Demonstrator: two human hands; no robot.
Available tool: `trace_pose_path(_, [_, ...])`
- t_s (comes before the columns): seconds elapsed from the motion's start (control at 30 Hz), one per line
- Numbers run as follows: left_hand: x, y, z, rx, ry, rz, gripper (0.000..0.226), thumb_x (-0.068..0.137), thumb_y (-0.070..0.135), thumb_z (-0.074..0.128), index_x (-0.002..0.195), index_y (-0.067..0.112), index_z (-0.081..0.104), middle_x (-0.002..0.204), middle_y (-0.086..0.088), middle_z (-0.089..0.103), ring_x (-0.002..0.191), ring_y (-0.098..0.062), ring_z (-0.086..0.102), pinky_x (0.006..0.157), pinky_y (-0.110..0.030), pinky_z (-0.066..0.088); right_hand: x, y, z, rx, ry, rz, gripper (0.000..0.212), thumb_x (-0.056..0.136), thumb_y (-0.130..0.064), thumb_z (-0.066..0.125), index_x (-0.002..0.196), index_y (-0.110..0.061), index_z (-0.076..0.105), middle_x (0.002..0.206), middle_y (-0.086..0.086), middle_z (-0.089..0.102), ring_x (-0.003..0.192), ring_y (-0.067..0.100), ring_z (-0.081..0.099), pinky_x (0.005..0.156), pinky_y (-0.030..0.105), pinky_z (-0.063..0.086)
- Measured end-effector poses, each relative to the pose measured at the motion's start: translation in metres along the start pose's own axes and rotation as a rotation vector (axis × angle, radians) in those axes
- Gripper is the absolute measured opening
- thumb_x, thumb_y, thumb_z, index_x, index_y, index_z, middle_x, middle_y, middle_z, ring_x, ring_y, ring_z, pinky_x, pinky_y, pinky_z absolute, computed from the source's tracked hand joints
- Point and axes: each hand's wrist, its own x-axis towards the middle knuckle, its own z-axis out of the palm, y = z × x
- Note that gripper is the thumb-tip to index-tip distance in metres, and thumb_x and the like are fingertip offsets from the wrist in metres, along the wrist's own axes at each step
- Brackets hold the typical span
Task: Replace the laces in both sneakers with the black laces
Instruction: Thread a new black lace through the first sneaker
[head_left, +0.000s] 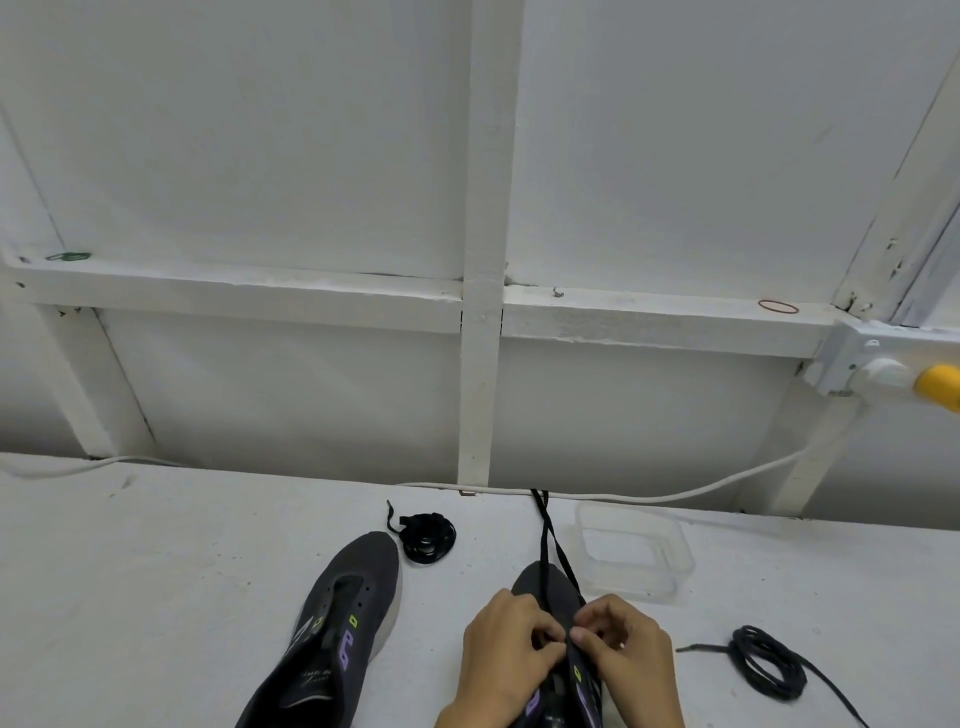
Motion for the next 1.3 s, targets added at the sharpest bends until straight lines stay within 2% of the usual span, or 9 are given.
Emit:
trace_pose_path(0.13, [0.003,0.002,-0.003,0.014,-0.005,0.028,0.023,0.085,0.04,0.056,0.101,0.03,0.07,0.083,0.016,0.049,0.102,-0.008,0.049,0.075,-0.023,0.036,0.001,0.004,-0.004,0.054,-0.029,0.054,0.031,0.067,-0.011,0.087,0.069,-0.038,0.07,0.065,-0.006,0.071,0.059,0.02,0.061,0.063,0.042,0.056])
trace_pose_path(0.3, [0.006,-0.001,-0.007,0.025,-0.024,0.045,0.026,0.081,0.036,0.053,0.1,0.027,0.069,0.082,0.015,0.049,0.098,-0.011,0.049,0.073,-0.028,0.038,-0.003,-0.003,-0.002,0.077,-0.053,0.059,0.02,0.065,-0.024,0.09,0.07,-0.033,0.073,0.076,-0.003,0.07,0.053,0.004,0.051,0.059,0.03,0.051])
trace_pose_path(0.47, [0.006,-0.001,-0.007,-0.005,-0.031,0.05,0.024,0.081,0.034,0.055,0.099,0.028,0.07,0.07,0.017,0.043,0.098,-0.008,0.05,0.072,-0.025,0.036,-0.002,-0.012,-0.009,0.02,-0.16,0.054,0.018,0.073,-0.013,0.082,0.083,-0.021,0.07,0.085,0.005,0.064,0.046,0.004,0.049,0.049,0.021,0.049])
trace_pose_path(0.63, [0.008,-0.001,-0.012,-0.045,-0.02,0.059,0.021,0.081,0.032,0.057,0.093,0.024,0.073,0.067,0.017,0.044,0.082,-0.007,0.048,0.063,-0.017,0.033,-0.002,-0.02,-0.006,-0.112,-0.166,-0.034,0.019,0.072,-0.014,0.076,0.081,-0.026,0.065,0.082,-0.001,0.062,0.056,0.007,0.05,0.058,0.017,0.045])
trace_pose_path(0.77, [0.007,-0.003,-0.013,-0.074,-0.017,0.069,0.022,0.075,0.034,0.056,0.086,0.023,0.072,0.067,0.016,0.047,0.075,-0.004,0.046,0.068,-0.019,0.04,-0.002,-0.023,-0.005,-0.168,-0.199,-0.1,0.023,0.075,-0.012,0.069,0.079,-0.032,0.06,0.084,-0.001,0.062,0.061,0.005,0.053,0.061,0.015,0.043])
trace_pose_path(0.93, [0.004,-0.003,-0.016,-0.214,0.018,0.004,0.013,0.071,0.03,0.06,0.076,0.025,0.071,0.071,0.015,0.059,0.068,0.0,0.053,0.063,-0.008,0.038,-0.001,-0.018,-0.003,-0.169,-0.21,-0.114,0.026,0.078,-0.007,0.065,0.078,-0.033,0.06,0.086,-0.002,0.064,0.06,0.007,0.054,0.06,0.015,0.044])
trace_pose_path(1.07, [0.002,-0.003,-0.016,-0.372,0.051,-0.041,0.005,0.069,0.03,0.064,0.064,0.03,0.066,0.073,0.006,0.067,0.065,-0.002,0.056,0.064,-0.014,0.044,-0.002,-0.015,-0.001,-0.147,-0.19,-0.135,0.04,0.077,-0.005,0.065,0.07,-0.044,0.061,0.085,-0.001,0.064,0.063,0.012,0.056,0.061,0.015,0.044])
trace_pose_path(1.2, [-0.001,-0.009,-0.022,-0.752,0.161,-0.211,0.008,0.074,0.013,0.074,0.066,0.015,0.074,0.07,-0.002,0.07,0.068,-0.006,0.06,0.07,-0.032,0.059,-0.003,-0.014,-0.001,-0.174,-0.168,-0.149,0.057,0.078,-0.006,0.064,0.079,-0.062,0.054,0.088,-0.003,0.063,0.073,0.014,0.057,0.061,0.012,0.042])
trace_pose_path(1.3, [-0.005,-0.011,-0.024,-0.733,0.12,-0.155,0.014,0.078,0.01,0.074,0.067,0.018,0.074,0.074,-0.001,0.072,0.069,-0.004,0.061,0.07,-0.025,0.054,-0.007,-0.023,0.0,-0.229,-0.162,-0.208,0.047,0.078,-0.014,0.067,0.075,-0.059,0.056,0.091,-0.011,0.06,0.08,0.007,0.057,0.061,0.012,0.04])
